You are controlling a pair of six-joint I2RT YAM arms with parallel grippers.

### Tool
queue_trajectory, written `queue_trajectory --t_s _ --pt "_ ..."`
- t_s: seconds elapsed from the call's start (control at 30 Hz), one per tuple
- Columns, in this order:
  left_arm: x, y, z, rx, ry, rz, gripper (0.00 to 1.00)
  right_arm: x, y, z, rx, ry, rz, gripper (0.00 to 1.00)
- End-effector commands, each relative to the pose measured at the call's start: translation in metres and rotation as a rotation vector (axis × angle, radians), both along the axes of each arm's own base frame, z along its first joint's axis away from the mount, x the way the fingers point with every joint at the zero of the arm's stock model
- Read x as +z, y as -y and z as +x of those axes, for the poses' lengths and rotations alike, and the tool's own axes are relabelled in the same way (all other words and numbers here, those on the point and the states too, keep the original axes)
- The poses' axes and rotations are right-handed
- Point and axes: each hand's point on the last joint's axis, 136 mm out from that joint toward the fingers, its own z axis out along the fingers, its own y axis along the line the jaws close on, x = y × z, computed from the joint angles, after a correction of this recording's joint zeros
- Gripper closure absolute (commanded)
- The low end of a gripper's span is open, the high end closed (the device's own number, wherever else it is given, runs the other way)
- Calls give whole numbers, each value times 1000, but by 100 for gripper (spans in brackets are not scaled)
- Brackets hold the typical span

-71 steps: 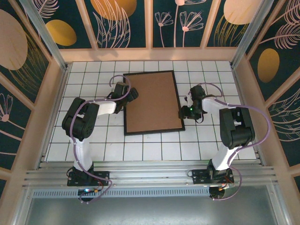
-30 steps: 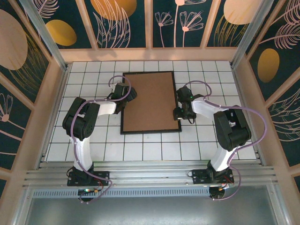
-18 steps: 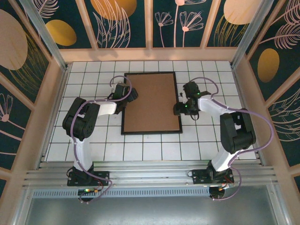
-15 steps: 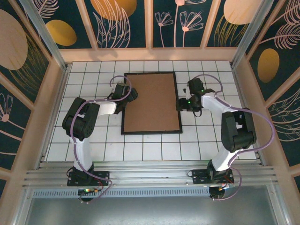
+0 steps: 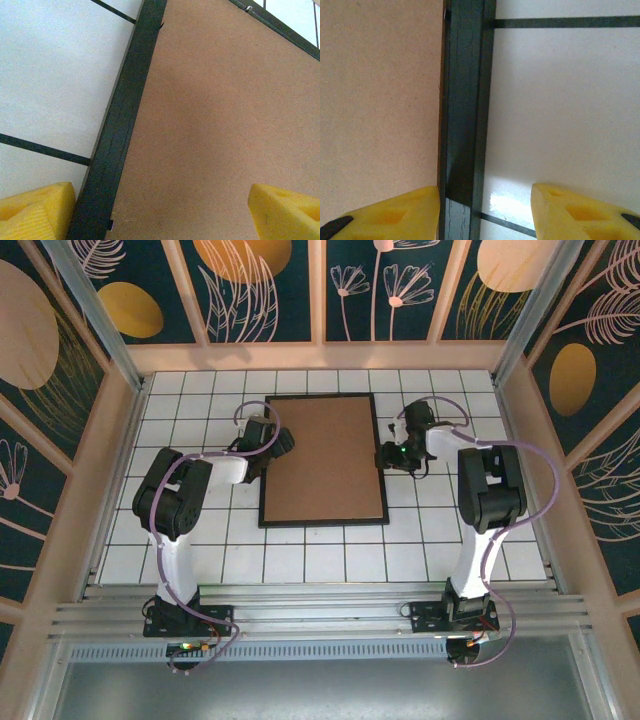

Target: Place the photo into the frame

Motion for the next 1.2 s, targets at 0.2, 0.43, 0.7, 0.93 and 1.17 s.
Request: queue_trajectory --t_s 0.2,0.43,0.7,0.93,1.17 --pt "-12 13 -13 -62 -73 -29 11 -2 3 5 19 4 18 53" --pt "-12 15 -13 -70 -75 -36 11 -17 -4 -15 52 -54 44 54" --pt "-15 27 -17 -103 -87 -98 11 -11 -35 -24 111 -54 182 54" --pt "-17 48 -28 -145 -95 -125 12 2 -61 -23 144 -31 283 53" --pt "-22 64 -38 -171 -109 -140 13 -4 -72 -31 136 -35 242 53"
